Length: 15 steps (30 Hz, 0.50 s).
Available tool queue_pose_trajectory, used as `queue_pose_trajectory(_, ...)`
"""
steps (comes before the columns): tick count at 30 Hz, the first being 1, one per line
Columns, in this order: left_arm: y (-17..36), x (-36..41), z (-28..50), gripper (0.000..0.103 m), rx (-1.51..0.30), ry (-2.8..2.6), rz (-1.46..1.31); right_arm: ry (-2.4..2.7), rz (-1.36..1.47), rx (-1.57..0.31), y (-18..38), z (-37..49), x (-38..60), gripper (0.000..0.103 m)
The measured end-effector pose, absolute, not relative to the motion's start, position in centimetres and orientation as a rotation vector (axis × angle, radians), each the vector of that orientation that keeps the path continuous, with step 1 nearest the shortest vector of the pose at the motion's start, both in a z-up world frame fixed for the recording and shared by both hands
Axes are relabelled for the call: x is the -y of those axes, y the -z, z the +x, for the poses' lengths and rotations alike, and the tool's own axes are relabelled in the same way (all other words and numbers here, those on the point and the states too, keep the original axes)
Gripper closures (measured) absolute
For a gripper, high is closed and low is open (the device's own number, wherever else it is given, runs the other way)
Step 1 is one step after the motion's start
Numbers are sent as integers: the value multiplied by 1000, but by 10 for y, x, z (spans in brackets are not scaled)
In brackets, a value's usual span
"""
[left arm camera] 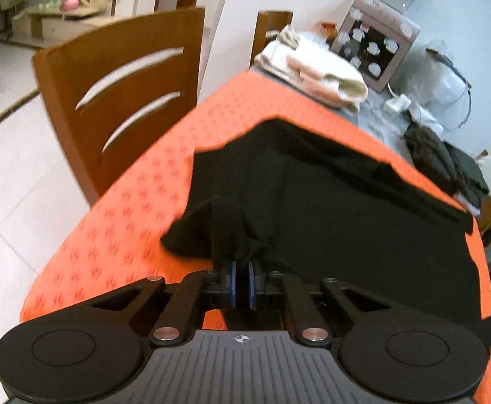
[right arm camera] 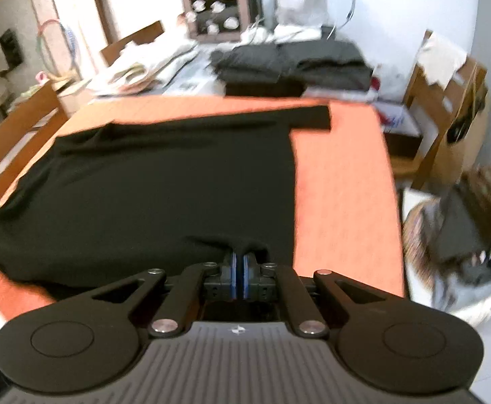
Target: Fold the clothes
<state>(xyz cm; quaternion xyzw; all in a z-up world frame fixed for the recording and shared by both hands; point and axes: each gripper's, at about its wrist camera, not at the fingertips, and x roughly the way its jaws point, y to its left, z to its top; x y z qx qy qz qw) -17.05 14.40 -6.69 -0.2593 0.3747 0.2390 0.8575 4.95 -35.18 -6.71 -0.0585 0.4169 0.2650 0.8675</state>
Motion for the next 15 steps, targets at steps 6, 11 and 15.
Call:
queue_pose_trajectory(6, 71, -150, -141, 86, -793, -530, -526, -507, -164, -950, 98, 97, 328, 87)
queue_pose_trajectory(11, 63, -152, -145, 71, -768, -532, -522, -550, -117, -994, 98, 67, 336, 64)
queue_pose_trajectory(15, 60, -157, -159, 65, -753, -554, -556, -584, -79, -1029, 99, 44, 342, 62)
